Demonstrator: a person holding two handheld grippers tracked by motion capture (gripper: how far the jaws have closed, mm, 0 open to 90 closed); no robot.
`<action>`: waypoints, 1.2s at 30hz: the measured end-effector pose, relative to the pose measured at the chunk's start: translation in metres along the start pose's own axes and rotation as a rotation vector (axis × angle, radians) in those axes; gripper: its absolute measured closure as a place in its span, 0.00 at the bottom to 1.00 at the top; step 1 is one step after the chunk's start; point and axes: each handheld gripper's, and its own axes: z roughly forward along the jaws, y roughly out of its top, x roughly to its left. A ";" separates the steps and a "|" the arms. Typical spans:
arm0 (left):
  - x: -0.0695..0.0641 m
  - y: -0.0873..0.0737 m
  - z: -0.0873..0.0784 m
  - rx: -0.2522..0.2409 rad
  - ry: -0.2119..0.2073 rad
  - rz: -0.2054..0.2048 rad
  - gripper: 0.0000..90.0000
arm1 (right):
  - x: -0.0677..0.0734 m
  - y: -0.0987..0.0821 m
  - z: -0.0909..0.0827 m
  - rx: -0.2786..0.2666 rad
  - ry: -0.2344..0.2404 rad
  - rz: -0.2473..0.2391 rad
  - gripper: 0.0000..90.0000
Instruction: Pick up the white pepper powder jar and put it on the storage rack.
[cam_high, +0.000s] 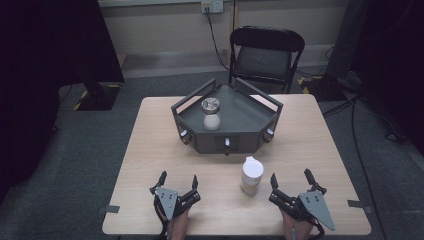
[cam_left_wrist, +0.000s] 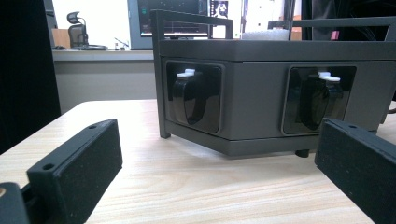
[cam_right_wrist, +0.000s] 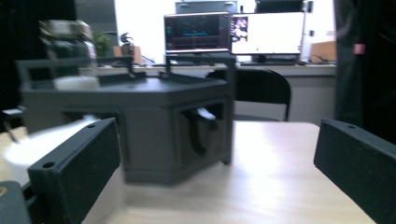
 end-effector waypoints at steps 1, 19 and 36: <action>0.000 0.000 0.000 0.000 0.000 0.000 0.00 | 0.006 0.008 0.005 0.004 0.023 -0.021 0.00; -0.001 0.000 -0.001 0.000 0.006 0.001 0.00 | 0.045 0.016 0.034 -0.001 0.137 -0.046 0.00; -0.001 0.000 -0.001 0.000 0.008 0.000 0.00 | 0.047 -0.001 0.036 0.072 0.131 -0.038 0.10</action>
